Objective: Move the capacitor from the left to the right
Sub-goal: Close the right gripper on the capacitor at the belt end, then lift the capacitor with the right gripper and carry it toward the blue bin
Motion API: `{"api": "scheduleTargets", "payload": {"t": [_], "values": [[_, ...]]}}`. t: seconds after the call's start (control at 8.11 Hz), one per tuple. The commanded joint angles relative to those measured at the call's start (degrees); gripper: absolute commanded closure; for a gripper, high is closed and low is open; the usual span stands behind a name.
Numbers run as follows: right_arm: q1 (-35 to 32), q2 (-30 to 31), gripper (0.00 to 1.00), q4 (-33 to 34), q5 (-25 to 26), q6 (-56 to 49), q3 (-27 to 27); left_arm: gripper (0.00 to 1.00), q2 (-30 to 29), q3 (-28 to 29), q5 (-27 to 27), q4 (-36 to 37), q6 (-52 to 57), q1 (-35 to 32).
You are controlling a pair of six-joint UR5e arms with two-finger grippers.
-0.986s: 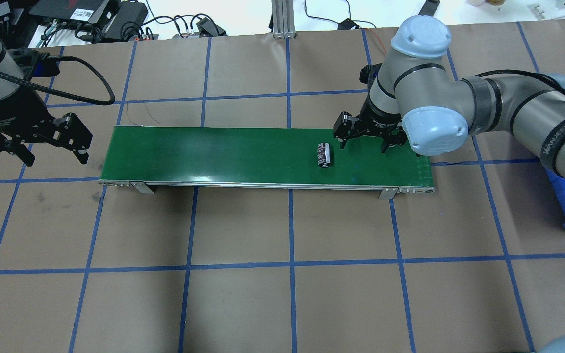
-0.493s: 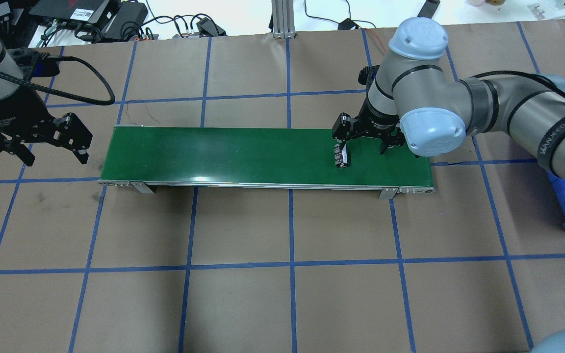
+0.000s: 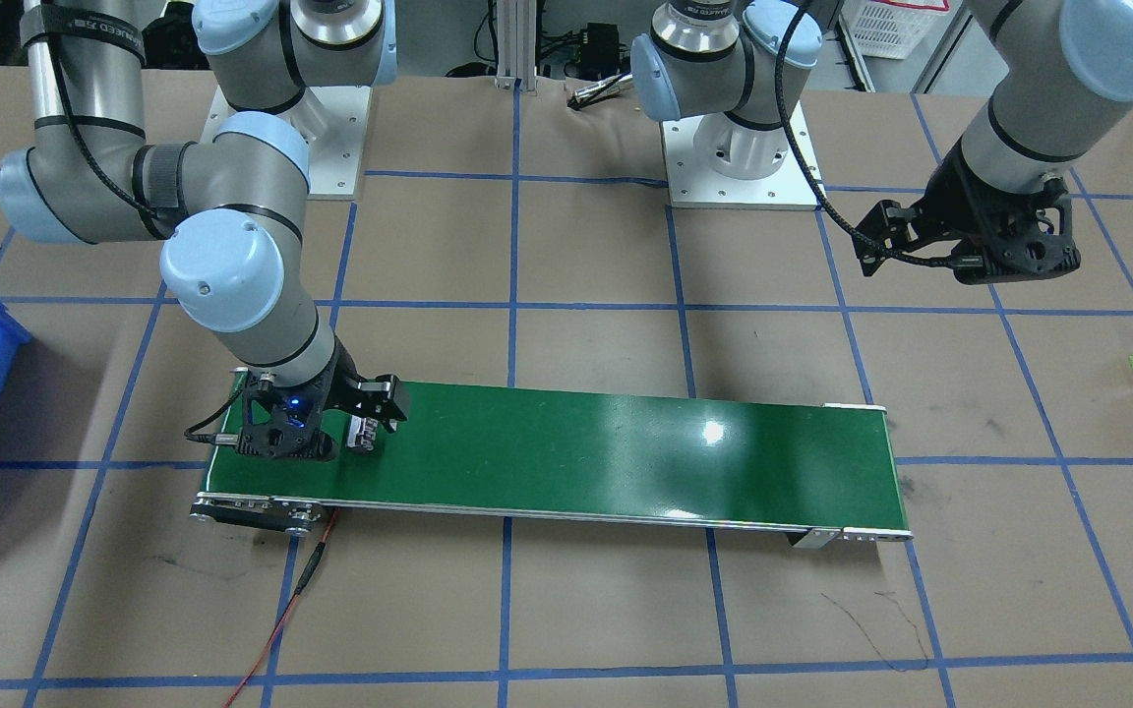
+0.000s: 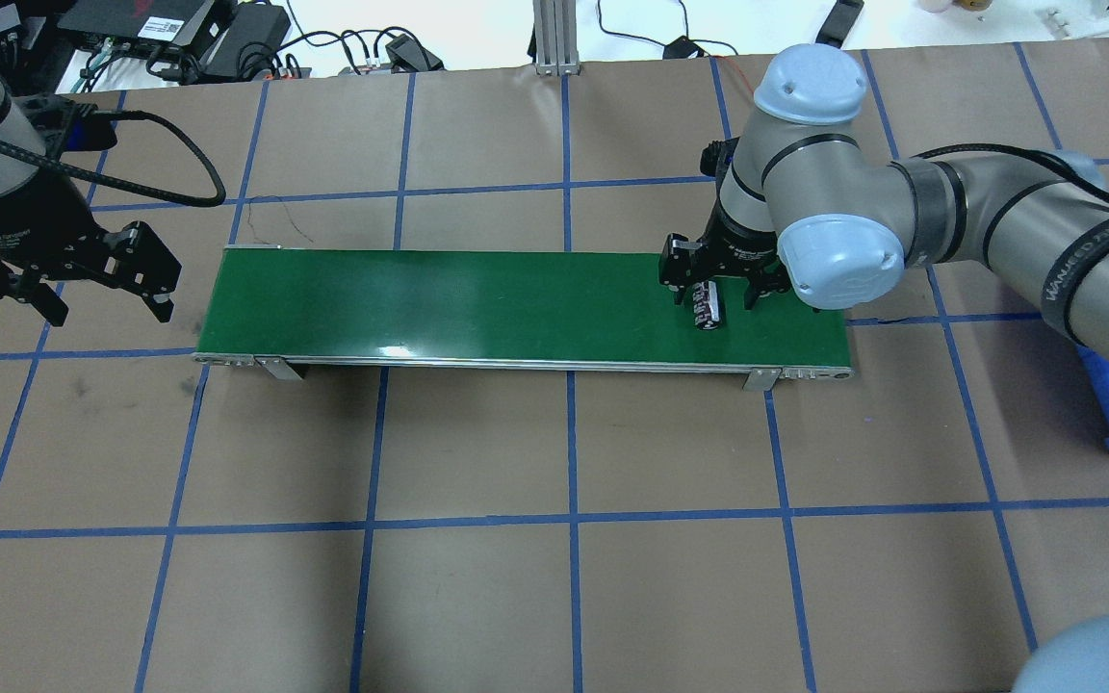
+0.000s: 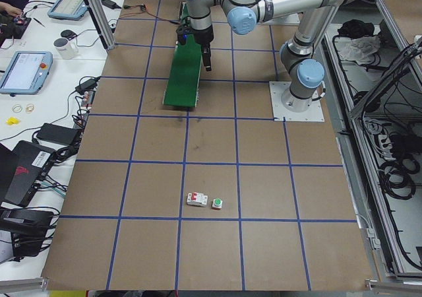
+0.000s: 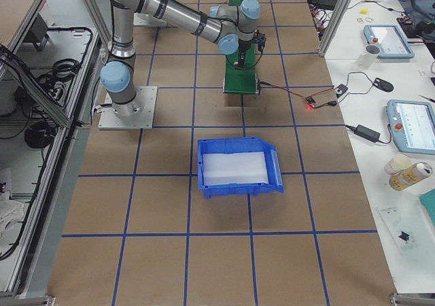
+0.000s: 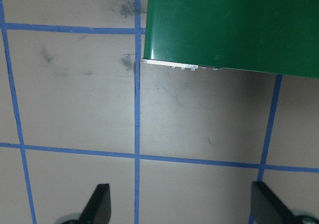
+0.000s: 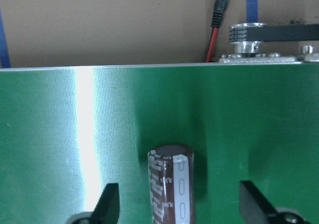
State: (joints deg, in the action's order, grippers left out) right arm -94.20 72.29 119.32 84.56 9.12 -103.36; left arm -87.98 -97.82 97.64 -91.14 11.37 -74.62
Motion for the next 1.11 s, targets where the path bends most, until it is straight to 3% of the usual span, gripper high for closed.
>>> {"api": "scheduleTargets", "payload": {"t": [0.0,0.12,0.49,0.74,0.99], "values": [[0.0,-0.3,0.81,-2.1,6.7,-6.9,0.1,0.0,0.0,0.0,0.1,0.1,0.1,0.0],[0.1,-0.1,1.0,-3.5,6.9,-7.5,0.6,0.0,0.0,0.0,0.0,0.2,0.1,0.0],[2.0,0.9,1.0,-3.6,8.7,-11.7,2.4,0.0,0.0,0.0,0.1,0.2,0.1,0.0],[9.3,4.3,1.0,-9.9,11.6,-17.5,9.3,0.0,0.0,0.0,0.0,0.2,0.1,0.0],[20.8,5.8,1.0,-10.1,11.5,-33.3,9.6,0.0,0.0,0.0,0.0,0.2,0.1,0.0]]}}
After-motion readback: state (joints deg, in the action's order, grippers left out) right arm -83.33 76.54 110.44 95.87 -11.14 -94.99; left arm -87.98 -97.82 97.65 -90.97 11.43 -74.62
